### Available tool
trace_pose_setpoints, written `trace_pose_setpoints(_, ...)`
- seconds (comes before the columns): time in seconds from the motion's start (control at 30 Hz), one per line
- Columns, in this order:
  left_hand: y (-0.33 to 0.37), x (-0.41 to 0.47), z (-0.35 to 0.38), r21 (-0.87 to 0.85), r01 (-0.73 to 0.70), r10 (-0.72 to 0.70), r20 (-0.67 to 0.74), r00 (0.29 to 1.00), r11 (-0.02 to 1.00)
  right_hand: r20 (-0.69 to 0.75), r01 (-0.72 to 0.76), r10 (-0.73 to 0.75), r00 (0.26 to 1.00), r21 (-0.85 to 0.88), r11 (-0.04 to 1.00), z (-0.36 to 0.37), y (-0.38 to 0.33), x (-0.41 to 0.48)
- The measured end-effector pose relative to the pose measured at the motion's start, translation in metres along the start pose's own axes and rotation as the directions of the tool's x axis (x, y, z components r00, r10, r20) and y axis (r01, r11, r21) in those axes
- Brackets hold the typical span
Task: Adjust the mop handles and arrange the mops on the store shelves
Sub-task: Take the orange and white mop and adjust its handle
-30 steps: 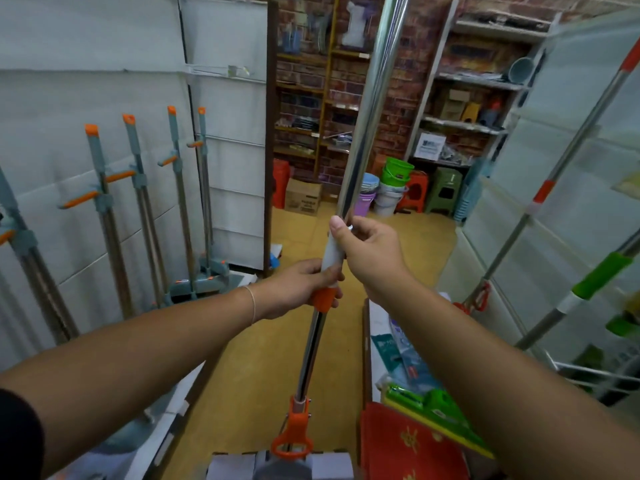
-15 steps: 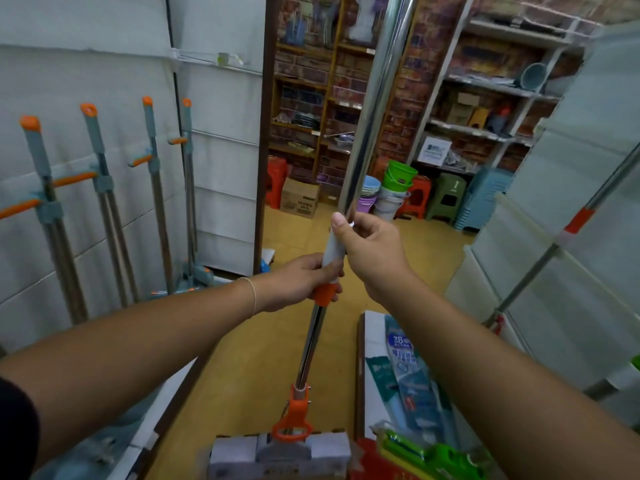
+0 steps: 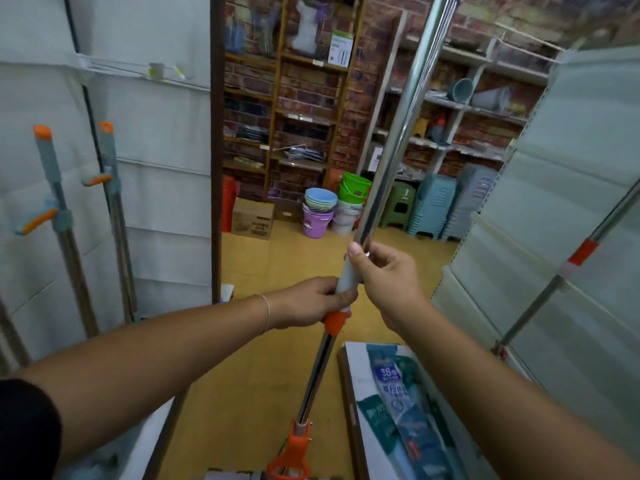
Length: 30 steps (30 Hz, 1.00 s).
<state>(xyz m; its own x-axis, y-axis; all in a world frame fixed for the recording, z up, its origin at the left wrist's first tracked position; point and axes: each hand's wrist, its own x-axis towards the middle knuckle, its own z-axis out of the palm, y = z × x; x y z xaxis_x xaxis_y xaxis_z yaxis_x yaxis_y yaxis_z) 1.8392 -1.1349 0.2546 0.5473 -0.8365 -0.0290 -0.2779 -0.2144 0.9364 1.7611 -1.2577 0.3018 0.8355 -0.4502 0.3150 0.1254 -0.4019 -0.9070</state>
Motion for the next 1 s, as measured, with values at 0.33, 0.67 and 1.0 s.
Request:
trace_pose_setpoints(0.33,0.013,0.086,-0.056,0.095,-0.101,0.09,0.11,0.99,0.99,-0.197,-0.001,0.0,0.98,-0.004,1.0,0.004,0.002,0.069)
trace_pose_setpoints(0.67,0.047,0.177,-0.077,-0.149,-0.104,0.124,0.138,0.983,0.983,-0.282,-0.067,0.093,0.955,0.098,0.993,-0.018,0.037,0.125)
trace_pose_setpoints(1.0,0.102,0.286,-0.051,-0.195,-0.29,0.311,0.082,0.947,0.937,-0.332,-0.191,0.23,0.915,0.147,0.971,-0.069,0.101,0.189)
